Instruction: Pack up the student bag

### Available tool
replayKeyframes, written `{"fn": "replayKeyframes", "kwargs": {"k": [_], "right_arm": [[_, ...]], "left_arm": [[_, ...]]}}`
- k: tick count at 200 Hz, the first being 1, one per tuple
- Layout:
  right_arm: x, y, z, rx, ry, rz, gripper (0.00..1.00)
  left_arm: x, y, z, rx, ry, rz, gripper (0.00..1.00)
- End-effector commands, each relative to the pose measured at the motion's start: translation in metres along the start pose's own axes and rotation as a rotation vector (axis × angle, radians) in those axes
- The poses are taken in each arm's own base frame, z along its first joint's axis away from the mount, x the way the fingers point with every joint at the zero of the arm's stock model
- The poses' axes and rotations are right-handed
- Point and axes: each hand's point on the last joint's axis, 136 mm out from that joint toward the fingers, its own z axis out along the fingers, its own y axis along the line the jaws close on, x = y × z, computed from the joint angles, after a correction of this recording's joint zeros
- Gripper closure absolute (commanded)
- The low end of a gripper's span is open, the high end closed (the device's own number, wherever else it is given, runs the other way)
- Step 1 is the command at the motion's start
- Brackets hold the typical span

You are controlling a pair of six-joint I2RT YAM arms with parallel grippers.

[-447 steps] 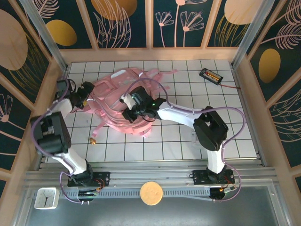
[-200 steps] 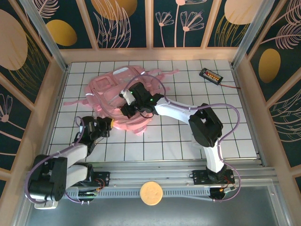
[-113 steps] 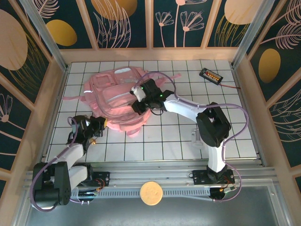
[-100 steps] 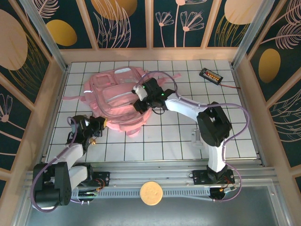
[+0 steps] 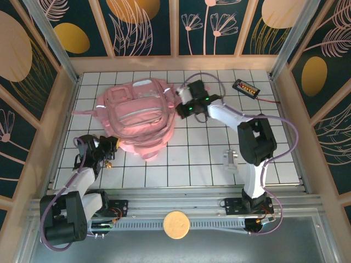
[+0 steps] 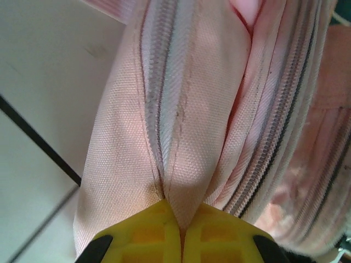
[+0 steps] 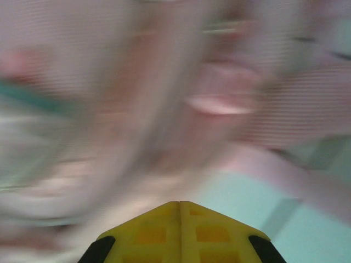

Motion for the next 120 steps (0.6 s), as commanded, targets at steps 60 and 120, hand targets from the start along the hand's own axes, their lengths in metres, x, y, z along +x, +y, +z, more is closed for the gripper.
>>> {"fn": "replayKeyframes", "kwargs": {"k": [60, 120], "right_arm": [[-0.010, 0.103, -0.025, -0.260, -0.099, -0.133, 0.80], [0.015, 0.176, 0.017, -0.328, 0.054, 0.140, 0.58]], "left_arm": [[-0.013, -0.025, -0.005, 0.034, -0.041, 0.082, 0.66], [0.011, -0.030, -0.028, 0.062, -0.001, 0.098, 0.01]]}}
